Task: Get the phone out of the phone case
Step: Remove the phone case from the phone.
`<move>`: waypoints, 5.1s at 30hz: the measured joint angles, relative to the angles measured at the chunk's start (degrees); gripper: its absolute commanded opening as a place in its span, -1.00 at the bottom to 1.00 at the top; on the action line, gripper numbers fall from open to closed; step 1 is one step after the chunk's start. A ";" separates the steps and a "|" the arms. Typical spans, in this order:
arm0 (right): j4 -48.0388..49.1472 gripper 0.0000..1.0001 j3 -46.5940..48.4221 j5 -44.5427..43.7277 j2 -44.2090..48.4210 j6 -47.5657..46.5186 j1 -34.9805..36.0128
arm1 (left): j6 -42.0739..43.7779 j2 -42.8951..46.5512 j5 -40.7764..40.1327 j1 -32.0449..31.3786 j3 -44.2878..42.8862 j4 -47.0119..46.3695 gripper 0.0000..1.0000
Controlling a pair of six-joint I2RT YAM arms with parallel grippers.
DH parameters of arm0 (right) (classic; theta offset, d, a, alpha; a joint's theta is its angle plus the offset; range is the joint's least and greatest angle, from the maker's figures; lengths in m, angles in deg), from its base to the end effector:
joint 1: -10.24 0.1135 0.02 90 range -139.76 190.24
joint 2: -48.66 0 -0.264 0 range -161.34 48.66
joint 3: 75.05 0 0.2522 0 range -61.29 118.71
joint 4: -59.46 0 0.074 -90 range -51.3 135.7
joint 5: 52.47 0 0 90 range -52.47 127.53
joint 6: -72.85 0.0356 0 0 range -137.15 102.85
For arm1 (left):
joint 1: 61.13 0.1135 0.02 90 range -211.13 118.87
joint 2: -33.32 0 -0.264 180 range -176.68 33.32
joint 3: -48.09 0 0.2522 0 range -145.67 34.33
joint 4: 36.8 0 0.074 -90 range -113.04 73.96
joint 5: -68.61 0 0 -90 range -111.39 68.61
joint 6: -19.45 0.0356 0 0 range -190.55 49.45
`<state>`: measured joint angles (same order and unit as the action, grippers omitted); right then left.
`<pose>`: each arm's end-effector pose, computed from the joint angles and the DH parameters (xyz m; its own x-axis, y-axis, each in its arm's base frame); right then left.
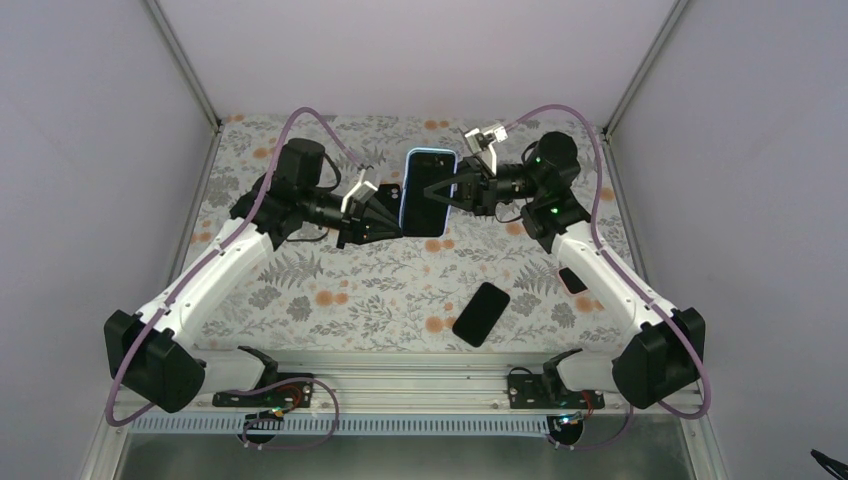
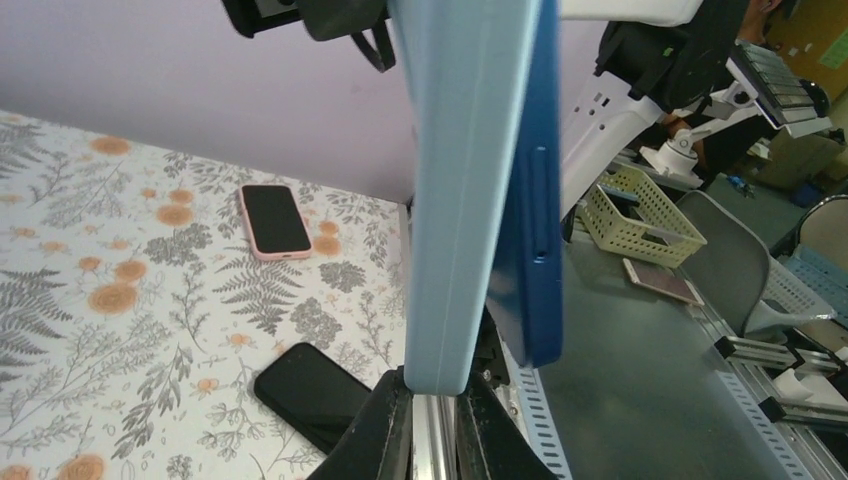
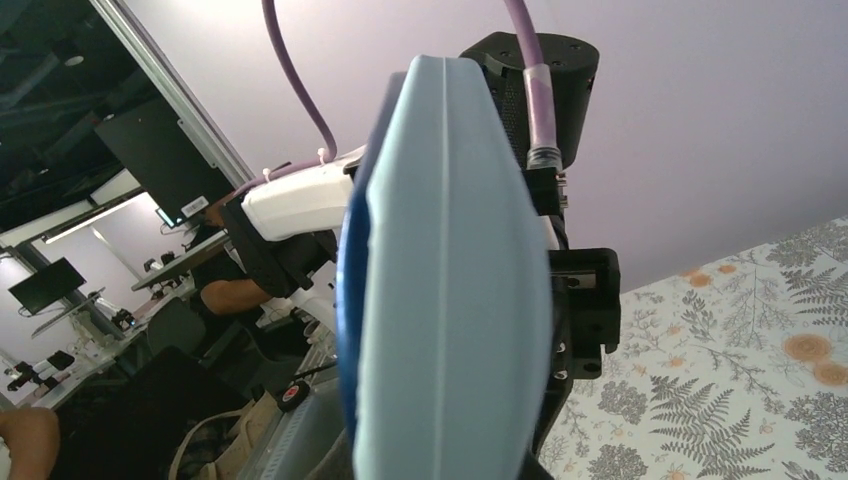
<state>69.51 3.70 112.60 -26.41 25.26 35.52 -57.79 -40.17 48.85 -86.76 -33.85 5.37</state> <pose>0.2425 0.1526 0.4045 -0.4882 -0.0384 -0.8719 -0.8526 -0.1923 0.4858 0.2253 -0.1453 0.3559 -0.3000 0.2267 -0.9266 0.9415 -0.0860 -0.3258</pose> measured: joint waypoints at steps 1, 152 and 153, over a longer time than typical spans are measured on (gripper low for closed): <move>-0.42 -0.93 0.02 0.15 0.00 -0.70 0.11 | 0.00 0.00 -0.26 0.02 0.07 0.15 -0.95; -38.45 0.65 8.00 -73.53 -8.39 -58.03 21.27 | -68.78 -7.61 -14.75 17.16 14.78 -32.59 -0.95; -37.97 0.65 8.00 -74.49 -8.79 -58.62 21.99 | -68.98 -7.89 -14.80 17.22 14.78 -32.59 -0.95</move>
<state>31.55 11.70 38.11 -35.20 -33.36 57.51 -126.78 -48.06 34.05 -69.53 -19.08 -27.22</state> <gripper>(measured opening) 0.828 0.095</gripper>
